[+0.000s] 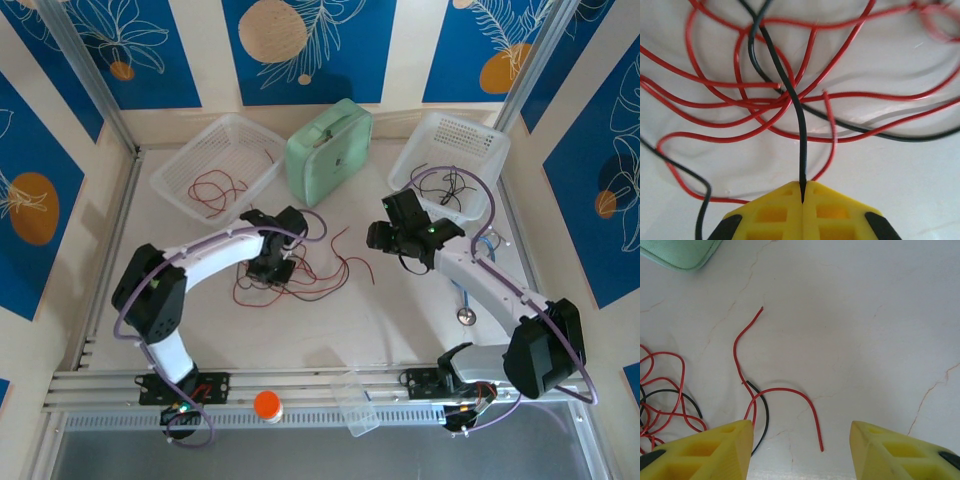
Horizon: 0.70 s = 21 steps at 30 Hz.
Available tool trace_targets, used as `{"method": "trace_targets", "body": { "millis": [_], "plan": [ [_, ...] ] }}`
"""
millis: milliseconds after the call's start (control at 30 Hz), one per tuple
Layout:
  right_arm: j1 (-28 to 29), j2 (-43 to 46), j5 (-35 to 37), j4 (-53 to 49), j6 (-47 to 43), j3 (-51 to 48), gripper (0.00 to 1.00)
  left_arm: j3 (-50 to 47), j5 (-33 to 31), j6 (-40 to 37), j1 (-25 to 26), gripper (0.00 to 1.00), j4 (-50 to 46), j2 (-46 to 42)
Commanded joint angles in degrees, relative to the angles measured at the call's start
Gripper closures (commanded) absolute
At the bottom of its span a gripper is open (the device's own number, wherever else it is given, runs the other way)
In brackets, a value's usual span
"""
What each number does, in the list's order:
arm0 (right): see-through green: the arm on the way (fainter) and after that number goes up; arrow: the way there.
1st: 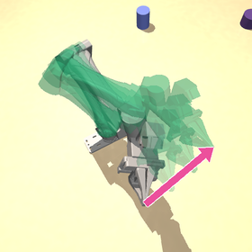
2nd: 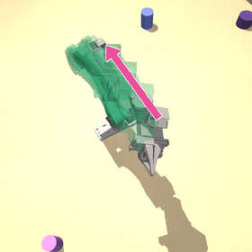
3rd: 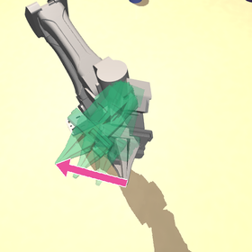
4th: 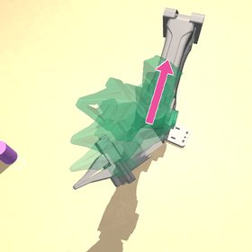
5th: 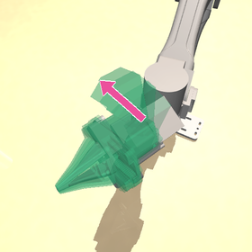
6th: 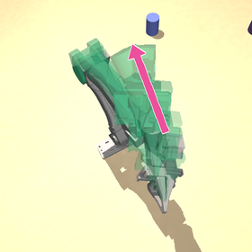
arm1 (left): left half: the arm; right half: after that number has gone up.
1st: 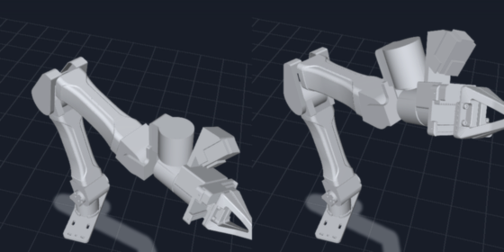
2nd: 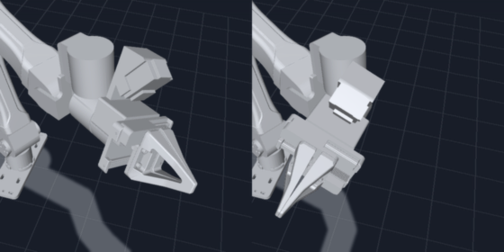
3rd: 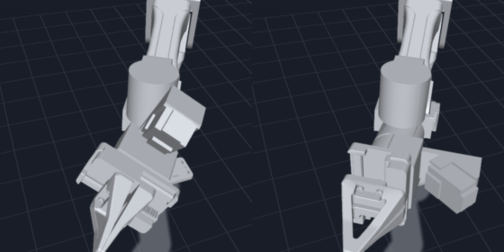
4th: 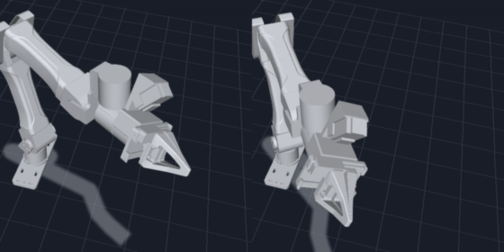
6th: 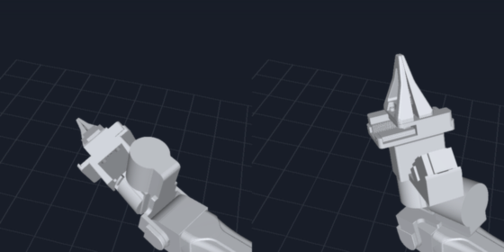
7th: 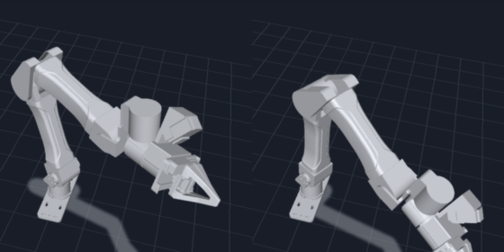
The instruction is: Untangle the cables
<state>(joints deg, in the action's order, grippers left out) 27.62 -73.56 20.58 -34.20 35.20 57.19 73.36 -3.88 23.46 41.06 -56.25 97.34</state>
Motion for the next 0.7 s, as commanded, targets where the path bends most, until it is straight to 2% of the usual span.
{"method": "trace_targets", "body": {
  "millis": [0,167,333,433,667],
  "plan": [
    [0.1,2.6,-3.4,-0.5,0.4,-1.4,0.46,8.4,1.5,-0.6,0.6,1.0,-3.8,-7.2],
    [0.7,7.7,-13.3,7.2,-3.3,-5.9,0.44,22.6,5.6,-2.1,0.9,1.0,-8.8,-11.1],
    [1.5,13.2,-21.4,15.3,-7.6,-10.2,0.4,31.9,10.4,-2.7,1.0,1.0,-9.8,-11.6],
    [3.9,15.2,-22.8,16.9,-11.1,-10.2,0.39,35.5,12.7,-2.5,1.1,1.0,-9.2,-11.5],
    [13.7,17.2,-20.9,22.5,-16.9,-9.3,0.37,41.6,16.1,-1.1,1.7,1.0,-6.7,-10.3]
  ]
}}
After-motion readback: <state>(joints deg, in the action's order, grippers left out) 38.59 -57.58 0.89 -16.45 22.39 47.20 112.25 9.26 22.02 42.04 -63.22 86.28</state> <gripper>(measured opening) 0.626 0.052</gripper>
